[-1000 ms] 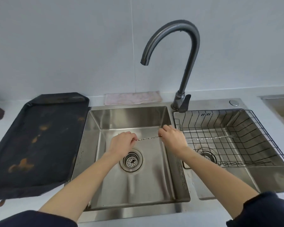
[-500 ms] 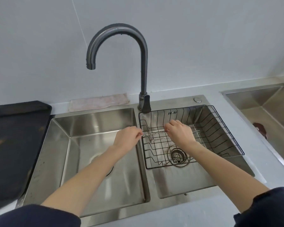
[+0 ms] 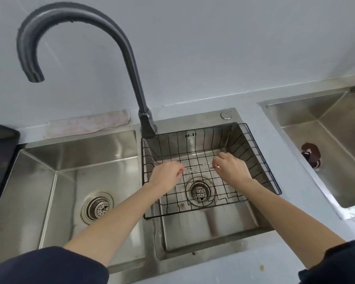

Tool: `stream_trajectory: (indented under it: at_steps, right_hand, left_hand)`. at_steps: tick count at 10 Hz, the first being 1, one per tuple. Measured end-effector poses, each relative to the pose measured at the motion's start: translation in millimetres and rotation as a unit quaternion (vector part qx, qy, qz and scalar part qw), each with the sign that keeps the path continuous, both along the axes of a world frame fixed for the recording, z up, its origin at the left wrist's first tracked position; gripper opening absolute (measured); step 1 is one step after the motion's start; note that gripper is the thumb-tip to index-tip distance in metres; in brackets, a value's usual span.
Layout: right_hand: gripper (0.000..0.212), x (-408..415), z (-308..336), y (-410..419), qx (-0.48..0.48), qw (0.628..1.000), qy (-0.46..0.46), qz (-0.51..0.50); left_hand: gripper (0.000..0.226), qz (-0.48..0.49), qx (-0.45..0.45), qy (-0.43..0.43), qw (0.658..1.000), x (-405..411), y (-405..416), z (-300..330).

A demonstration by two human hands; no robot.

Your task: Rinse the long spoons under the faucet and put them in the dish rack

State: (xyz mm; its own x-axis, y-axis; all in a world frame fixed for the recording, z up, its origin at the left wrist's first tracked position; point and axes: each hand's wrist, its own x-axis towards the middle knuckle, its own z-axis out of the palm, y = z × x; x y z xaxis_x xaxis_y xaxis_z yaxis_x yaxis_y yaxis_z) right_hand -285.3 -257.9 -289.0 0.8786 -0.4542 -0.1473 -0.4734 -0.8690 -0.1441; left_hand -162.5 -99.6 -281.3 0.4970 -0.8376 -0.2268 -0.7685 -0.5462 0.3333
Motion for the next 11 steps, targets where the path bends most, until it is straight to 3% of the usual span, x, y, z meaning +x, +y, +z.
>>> stream_trajectory:
  at_steps: [4,11]
  right_hand:
    - [0.021,-8,-36,-9,0.070,0.992,0.107,0.007]
    - [0.021,2,-38,-8,0.050,0.991,0.122,0.009]
  left_hand:
    - [0.026,-0.003,0.061,0.043,0.997,-8,-9,-48]
    - [0.022,0.020,0.053,0.040,0.998,-4,-2,-54]
